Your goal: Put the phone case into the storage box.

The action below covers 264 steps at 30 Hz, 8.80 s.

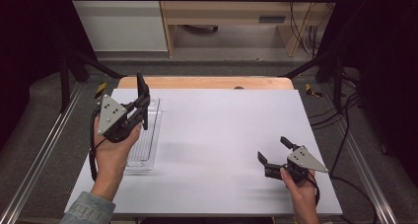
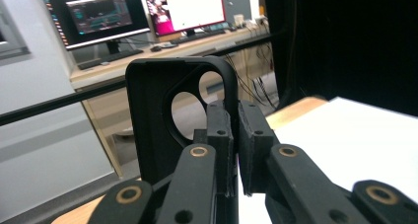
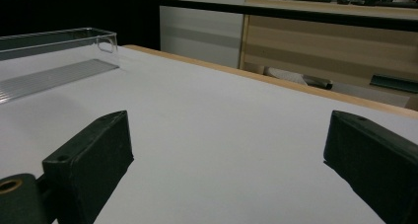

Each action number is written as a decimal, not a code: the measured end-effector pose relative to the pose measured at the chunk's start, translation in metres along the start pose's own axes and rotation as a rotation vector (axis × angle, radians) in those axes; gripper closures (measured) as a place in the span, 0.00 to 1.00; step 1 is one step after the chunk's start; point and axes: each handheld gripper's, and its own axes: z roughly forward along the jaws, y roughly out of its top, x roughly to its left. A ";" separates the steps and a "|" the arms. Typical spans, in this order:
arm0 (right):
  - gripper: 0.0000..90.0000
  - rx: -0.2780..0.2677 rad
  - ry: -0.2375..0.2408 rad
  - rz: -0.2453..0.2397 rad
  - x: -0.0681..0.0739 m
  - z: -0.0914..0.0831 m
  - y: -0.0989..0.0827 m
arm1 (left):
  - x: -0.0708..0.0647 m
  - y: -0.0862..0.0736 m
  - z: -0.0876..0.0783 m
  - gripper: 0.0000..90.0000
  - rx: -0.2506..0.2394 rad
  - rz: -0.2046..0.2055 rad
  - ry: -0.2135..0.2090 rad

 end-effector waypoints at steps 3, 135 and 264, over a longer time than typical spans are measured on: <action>0.05 -0.003 0.002 0.000 0.000 0.000 0.000 | 0.006 0.000 0.000 0.94 0.006 -0.034 0.020; 0.04 -0.005 0.041 0.011 0.008 0.003 -0.001 | 0.053 -0.042 0.094 0.94 0.152 -0.221 0.175; 0.04 0.006 0.058 0.031 0.009 0.004 -0.002 | 0.067 -0.084 0.140 0.94 0.234 -0.323 0.253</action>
